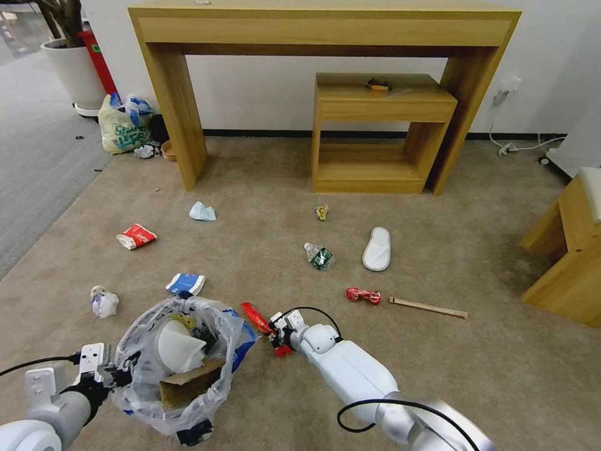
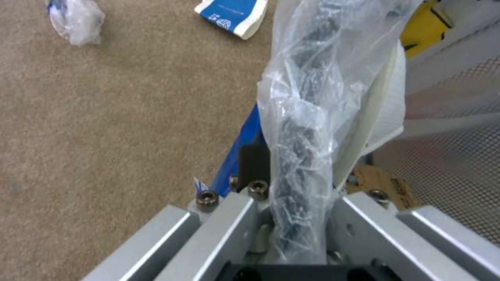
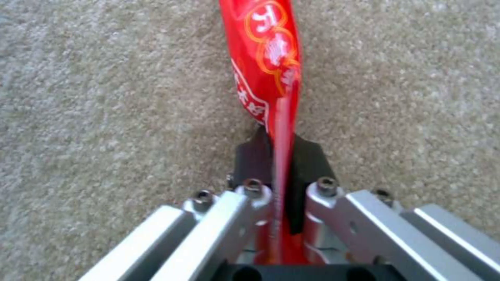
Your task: Pick up the trash bin and place the garbage on the floor into it.
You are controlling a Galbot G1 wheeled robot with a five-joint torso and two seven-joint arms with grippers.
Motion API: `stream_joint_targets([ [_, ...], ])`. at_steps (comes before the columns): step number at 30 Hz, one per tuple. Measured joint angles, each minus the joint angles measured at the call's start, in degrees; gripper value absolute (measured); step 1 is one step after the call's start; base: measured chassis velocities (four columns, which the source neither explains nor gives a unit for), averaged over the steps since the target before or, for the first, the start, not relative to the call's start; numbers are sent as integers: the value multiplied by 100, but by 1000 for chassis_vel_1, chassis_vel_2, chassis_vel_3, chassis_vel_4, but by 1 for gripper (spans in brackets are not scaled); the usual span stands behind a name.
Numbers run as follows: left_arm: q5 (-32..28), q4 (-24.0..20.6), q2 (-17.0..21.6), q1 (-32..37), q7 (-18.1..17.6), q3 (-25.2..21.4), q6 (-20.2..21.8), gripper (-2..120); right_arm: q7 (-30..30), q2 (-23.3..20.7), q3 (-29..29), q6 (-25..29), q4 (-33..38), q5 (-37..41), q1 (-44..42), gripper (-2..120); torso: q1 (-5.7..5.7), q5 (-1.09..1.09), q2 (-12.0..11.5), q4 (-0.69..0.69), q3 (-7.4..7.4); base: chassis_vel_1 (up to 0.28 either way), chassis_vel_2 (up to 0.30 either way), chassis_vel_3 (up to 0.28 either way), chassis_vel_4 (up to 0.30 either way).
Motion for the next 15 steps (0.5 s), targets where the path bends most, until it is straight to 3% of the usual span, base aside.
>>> stream_joint_targets([
  [6, 4, 3, 7, -7, 1, 17, 0, 0, 92, -121, 161, 56, 256, -16, -33, 0, 0, -1, 0, -2, 0, 0, 0, 0, 0],
  [15, 9, 76, 95, -61, 1, 72, 0, 0, 162, -684, 586, 133, 1449, 81, -111, 0, 0, 0, 0, -3, 0, 0, 0, 0, 0],
])
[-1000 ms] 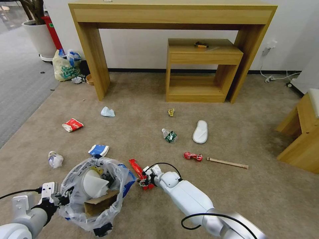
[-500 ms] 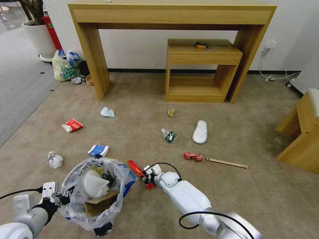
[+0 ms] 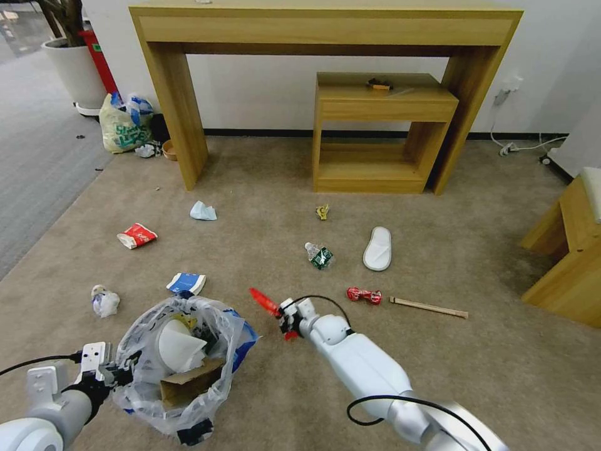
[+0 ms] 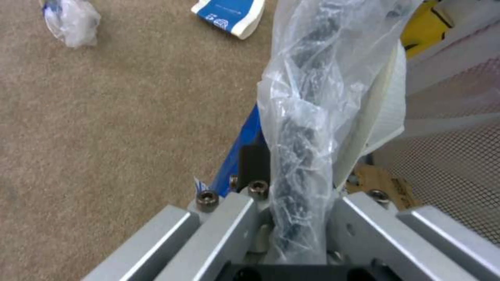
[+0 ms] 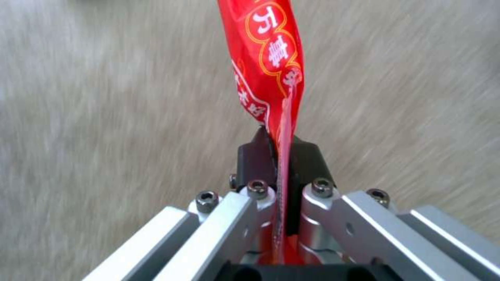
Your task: Pick up the trash bin and place the garbage on the floor into it.
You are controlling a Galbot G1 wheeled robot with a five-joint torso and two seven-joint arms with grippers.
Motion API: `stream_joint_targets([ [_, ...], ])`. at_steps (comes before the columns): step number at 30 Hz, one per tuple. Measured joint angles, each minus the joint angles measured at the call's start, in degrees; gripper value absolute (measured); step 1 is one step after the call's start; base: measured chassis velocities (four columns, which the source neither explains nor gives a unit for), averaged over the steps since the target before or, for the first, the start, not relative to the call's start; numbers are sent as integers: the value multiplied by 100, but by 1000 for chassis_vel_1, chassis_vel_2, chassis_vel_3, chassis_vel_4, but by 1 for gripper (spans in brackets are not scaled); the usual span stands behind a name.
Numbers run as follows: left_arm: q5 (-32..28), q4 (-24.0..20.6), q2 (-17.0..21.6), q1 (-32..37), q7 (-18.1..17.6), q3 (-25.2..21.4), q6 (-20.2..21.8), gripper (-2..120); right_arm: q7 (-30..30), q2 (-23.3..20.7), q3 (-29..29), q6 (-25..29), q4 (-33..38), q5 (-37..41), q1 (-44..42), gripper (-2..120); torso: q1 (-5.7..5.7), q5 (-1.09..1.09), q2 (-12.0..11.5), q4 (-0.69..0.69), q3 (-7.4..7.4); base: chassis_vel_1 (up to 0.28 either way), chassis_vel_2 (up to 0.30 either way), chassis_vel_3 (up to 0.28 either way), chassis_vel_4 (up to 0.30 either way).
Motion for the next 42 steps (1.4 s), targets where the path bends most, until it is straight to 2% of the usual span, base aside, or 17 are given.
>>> stream_joint_targets([
  [2, 0, 45, 41, -46, -2, 39, 0, 0, 5, -211, 94, 0, 509, 162, -16, 0, 0, -1, 0, 0, 0, 0, 0, 0, 0],
  [3, 0, 45, 41, -46, -2, 39, 0, 0, 5, -211, 94, 0, 509, 162, -16, 0, 0, -1, 0, 0, 0, 0, 0, 0, 0],
  [6, -7, 123, 135, -161, -8, 124, 0, 0, 9, -492, 152, -105, 1423, 711, -9, 0, 0, -1, 0, 0, 0, 0, 0, 0, 0],
  [7, -7, 123, 135, -161, -8, 124, 0, 0, 9, -492, 152, -105, 1423, 711, -9, 0, 0, -1, 0, 0, 0, 0, 0, 0, 0],
  [10, -73, 235, 268, -343, -68, 265, 0, 0, 15, -757, 97, -329, 2588, 1389, 60, 0, 0, -1, 0, 0, -1, 0, 0, 0, 0],
  [12, -90, 261, 308, -394, -84, 319, 0, 0, 13, -805, 52, -362, 2841, 1535, 83, 0, 0, -1, 0, 0, -1, 0, 0, 0, 0],
  [14, -146, 323, 402, -500, -152, 449, 0, 0, -7, -880, -96, -382, 3312, 1873, 140, 0, 0, -2, 0, 0, -1, 0, 0, 0, 0],
  [15, -146, 323, 402, -500, -152, 449, 0, 0, -7, -880, -96, -382, 3312, 1873, 140, 0, 0, -2, 0, 0, -1, 0, 0, 0, 0],
  [18, -277, 416, 571, -673, -277, 670, 0, 0, -8, -918, -524, -409, 4006, 2500, 187, 0, 0, -2, 0, 1, -1, 0, 0, 0, 0],
  [19, -277, 416, 571, -673, -277, 670, 0, 0, -8, -918, -524, -409, 4006, 2500, 187, 0, 0, -2, 0, 1, -1, 0, 0, 0, 0],
  [22, -431, 466, 709, -798, -418, 805, 0, 0, 49, -909, -1033, -434, 4539, 2820, 183, 0, 0, -2, 0, 1, -1, 0, 0, 0, 0],
  [23, -431, 466, 709, -798, -418, 805, 0, 0, 49, -909, -1033, -434, 4539, 2820, 183, 0, 0, -2, 0, 1, -1, 0, 0, 0, 0],
  [26, -514, 471, 780, -821, -464, 828, -1, 0, 106, -888, -1584, -488, 4773, 2871, 127, 0, 0, -2, 0, 1, -1, 0, 0, 0, 0],
  [30, -563, 469, 798, -773, -465, 793, -1, 0, 64, -862, -1982, -405, 4544, 2505, 69, 0, 0, -2, 0, 1, -1, 0, 0, 0, 0],
  [35, -612, 455, 820, -726, -456, 734, -1, 0, -58, -820, -2232, -288, 4195, 2042, 47, 0, 0, -2, 0, 1, -1, 0, 0, 0, 0],
  [42, -658, 446, 825, -721, -442, 705, -1, 0, -86, -809, -2394, -192, 3974, 1814, -15, 0, 0, -2, 0, 0, -1, 0, 0, 0, 0],
])
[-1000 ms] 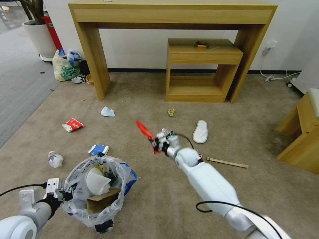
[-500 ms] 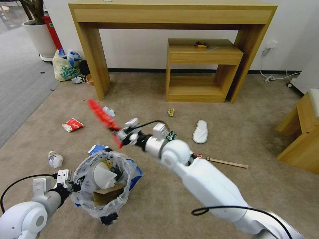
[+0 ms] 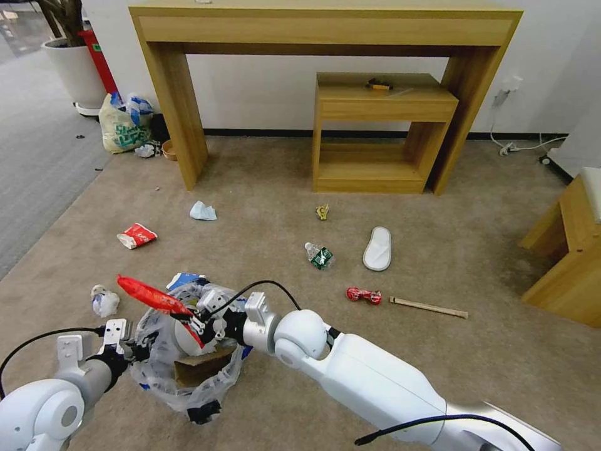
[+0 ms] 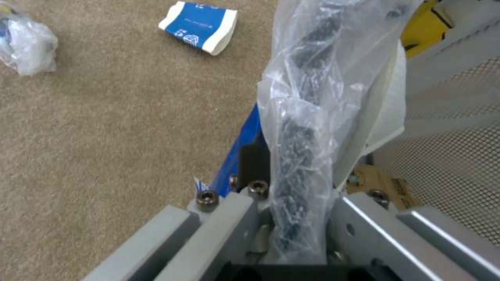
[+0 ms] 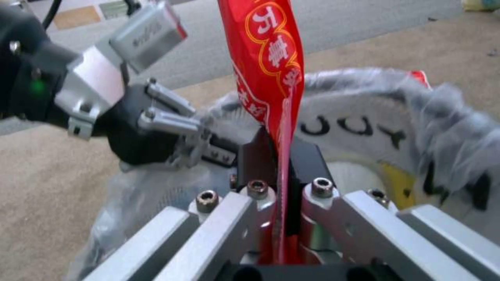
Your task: Pick up the trash bin and place the garbage on the floor into it.
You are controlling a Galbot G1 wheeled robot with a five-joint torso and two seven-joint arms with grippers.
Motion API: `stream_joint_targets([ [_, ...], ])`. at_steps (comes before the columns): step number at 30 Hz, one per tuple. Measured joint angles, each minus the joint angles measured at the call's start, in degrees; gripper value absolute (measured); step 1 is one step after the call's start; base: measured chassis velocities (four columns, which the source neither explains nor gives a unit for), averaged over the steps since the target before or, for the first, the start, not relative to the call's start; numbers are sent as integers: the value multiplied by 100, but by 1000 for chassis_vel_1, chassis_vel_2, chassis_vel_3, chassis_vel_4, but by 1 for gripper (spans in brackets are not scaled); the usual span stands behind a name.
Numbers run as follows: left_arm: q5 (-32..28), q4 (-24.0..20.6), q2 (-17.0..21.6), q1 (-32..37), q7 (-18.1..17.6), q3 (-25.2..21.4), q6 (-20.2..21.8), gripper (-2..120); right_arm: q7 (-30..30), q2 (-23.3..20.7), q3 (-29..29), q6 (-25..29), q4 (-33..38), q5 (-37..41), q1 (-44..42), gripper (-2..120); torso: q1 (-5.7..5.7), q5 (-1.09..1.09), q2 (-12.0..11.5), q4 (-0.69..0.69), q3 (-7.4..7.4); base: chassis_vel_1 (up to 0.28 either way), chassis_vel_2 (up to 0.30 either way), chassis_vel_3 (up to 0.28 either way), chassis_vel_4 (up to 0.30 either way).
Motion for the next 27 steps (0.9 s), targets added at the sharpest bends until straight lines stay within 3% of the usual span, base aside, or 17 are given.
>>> stream_joint_targets([
  [2, -1, 0, 0, 0, 2, -1, 0, 0, 10, -5, -5, -1, -6, -16, -29, 0, 0, 0, 0, 0, 0, 0, 0, 0, 0],
  [8, -22, -2, 3, -14, 8, -2, 0, 0, 129, -18, 25, 76, -102, -155, -237, 25, 0, 0, 0, 0, 0, 0, 0, 0, 0],
  [12, -22, 1, 4, -16, 10, -2, 0, 0, 169, -35, 44, 83, -74, -161, -295, 32, 0, 0, 0, 0, 0, 0, 0, 0, 0],
  [18, -19, 5, 2, 16, 25, -38, 0, 0, 277, -83, 159, 89, 42, -166, -435, 56, 0, 1, 0, 0, 0, 0, 0, 0, 0],
  [27, 59, 14, -97, 80, 102, -100, 0, 0, 768, -72, 964, -46, 470, -9, -643, 92, 0, 1, 0, 0, 0, 0, 0, 0, 0],
])
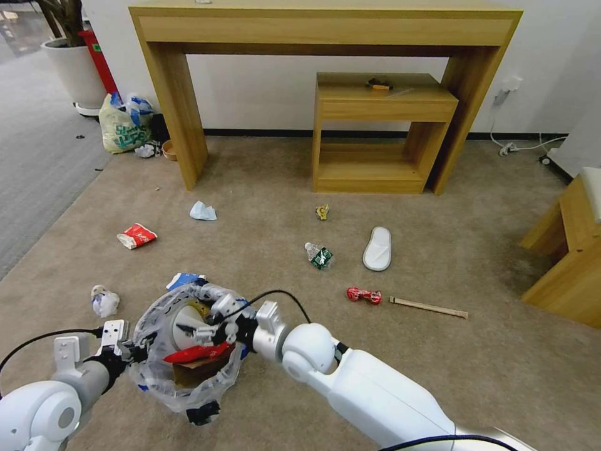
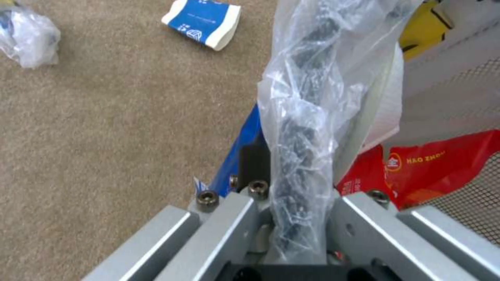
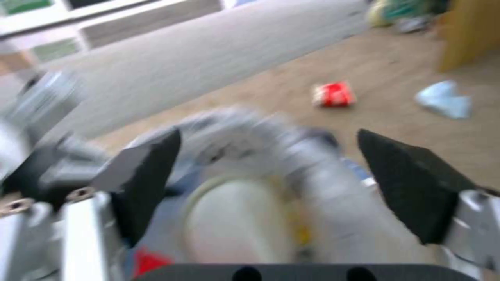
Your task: Pick up the trash bin and place the garbage on the floor into it.
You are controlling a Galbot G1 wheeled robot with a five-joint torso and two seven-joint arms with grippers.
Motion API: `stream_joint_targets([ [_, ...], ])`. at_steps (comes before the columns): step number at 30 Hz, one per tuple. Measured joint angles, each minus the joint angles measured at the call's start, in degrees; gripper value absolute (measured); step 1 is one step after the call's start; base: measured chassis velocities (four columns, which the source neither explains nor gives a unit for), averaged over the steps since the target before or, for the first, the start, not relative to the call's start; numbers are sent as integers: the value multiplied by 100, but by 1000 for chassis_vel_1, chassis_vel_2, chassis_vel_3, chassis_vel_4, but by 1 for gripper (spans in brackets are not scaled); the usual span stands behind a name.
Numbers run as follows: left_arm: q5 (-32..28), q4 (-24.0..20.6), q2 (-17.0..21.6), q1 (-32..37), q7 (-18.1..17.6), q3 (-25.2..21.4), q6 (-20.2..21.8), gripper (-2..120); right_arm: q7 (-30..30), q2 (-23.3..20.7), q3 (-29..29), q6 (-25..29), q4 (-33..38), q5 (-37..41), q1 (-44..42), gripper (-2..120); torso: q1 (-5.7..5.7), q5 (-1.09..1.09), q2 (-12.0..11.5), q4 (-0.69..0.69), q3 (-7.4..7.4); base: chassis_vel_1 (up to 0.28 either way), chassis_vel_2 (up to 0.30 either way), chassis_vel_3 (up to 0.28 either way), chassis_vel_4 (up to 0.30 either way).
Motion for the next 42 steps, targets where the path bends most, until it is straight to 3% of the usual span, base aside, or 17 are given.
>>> stream_joint_targets([
  [4, 53, 0, -48, 7, 39, -18, 0, 0, 182, -20, 548, -89, 94, 27, -143, 100, 0, 0, 0, 0, 0, 0, 0, 0, 0],
  [14, 230, -12, -188, 94, 159, -65, 0, 0, 310, -267, 1833, -220, 240, -1, -763, 100, 0, 1, 0, 0, 0, 0, 0, 0, 0],
  [18, 295, -23, -222, 115, 203, -74, 0, 0, 409, -367, 2075, -224, 248, -26, -907, 100, 0, 1, 0, 0, 0, 0, 0, 0, 0],
  [42, 550, -281, -423, 374, 391, -194, 0, 0, 563, -488, 2475, -212, 277, -73, -1290, 100, 0, 0, 0, -1, 0, -36, -36, 35, 32],
])
